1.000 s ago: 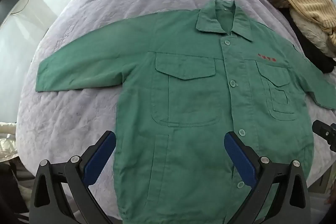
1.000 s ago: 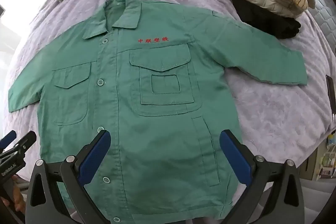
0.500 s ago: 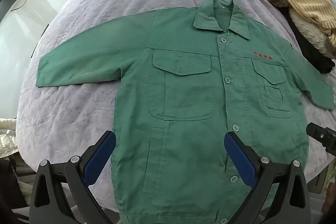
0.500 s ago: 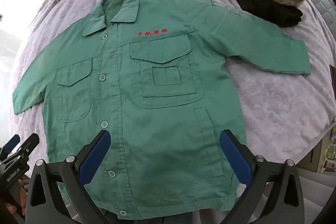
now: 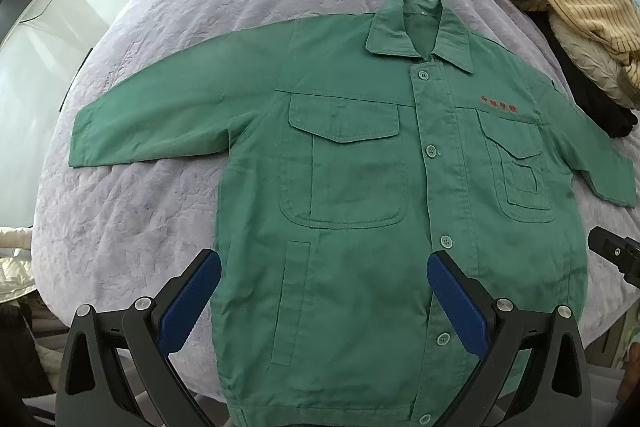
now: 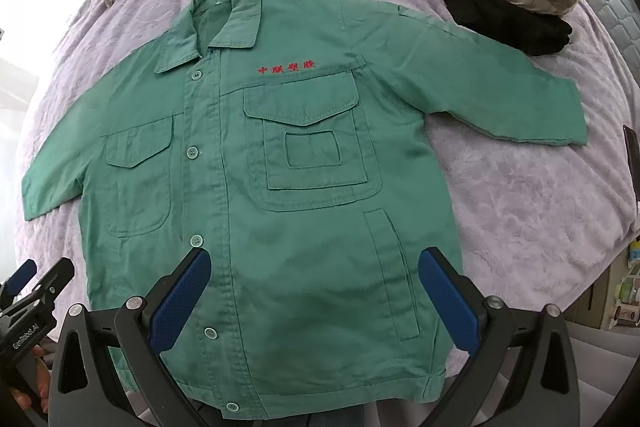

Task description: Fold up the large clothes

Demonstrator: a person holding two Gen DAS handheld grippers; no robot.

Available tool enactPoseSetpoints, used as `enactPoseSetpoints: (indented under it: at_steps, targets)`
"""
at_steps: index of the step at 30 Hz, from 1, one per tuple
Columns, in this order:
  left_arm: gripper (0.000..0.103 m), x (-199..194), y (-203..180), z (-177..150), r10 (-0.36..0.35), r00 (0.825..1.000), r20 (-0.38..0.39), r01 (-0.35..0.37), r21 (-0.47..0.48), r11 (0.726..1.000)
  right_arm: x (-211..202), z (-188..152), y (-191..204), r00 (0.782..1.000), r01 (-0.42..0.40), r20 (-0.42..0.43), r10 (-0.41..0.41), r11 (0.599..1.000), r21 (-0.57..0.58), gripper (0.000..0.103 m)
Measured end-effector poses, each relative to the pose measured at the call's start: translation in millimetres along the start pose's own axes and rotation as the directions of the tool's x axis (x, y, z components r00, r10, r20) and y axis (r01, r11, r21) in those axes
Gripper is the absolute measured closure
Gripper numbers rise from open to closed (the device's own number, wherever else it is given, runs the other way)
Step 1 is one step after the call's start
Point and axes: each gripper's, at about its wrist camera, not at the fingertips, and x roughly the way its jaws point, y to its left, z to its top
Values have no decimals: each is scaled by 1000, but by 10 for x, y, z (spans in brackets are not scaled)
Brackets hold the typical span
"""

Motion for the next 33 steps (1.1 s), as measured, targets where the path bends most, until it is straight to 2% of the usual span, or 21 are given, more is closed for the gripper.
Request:
enactPoseSetpoints:
  at_steps: [33]
  targets:
    - [0, 67, 44, -33, 12, 1000, -23, -13, -20, 1000, 74, 0, 75, 1000, 0, -6, 0, 1000, -16, 0]
